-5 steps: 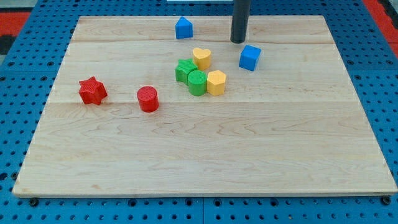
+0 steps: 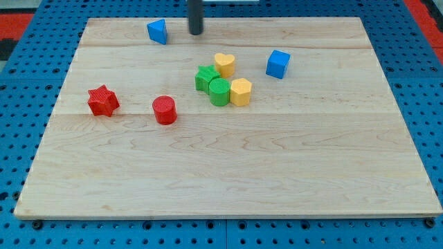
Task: Move the blue triangle to the top right of the red star
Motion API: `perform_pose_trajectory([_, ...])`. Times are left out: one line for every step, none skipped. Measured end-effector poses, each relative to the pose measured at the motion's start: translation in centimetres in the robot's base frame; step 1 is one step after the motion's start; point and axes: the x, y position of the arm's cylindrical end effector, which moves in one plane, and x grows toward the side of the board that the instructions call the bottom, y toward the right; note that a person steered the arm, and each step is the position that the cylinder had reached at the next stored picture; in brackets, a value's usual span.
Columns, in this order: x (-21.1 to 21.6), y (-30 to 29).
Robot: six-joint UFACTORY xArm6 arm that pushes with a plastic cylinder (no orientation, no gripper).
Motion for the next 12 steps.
perform_pose_trajectory([-2.2,-2.3])
perform_pose_trajectory([0.0,-10.3])
perform_pose_trajectory([3.3,-11.7])
perform_pose_trajectory([0.8,-8.8])
perform_pose_trajectory([1.0,-6.8])
perform_pose_trajectory([4.8,-5.0])
perform_pose_trajectory([6.5,-7.6])
perform_pose_trajectory([8.8,-5.7])
perform_pose_trajectory([9.0,-5.2])
perform_pose_trajectory([8.1,-2.2])
perform_pose_trajectory([8.5,-1.0])
perform_pose_trajectory([11.1,-6.4])
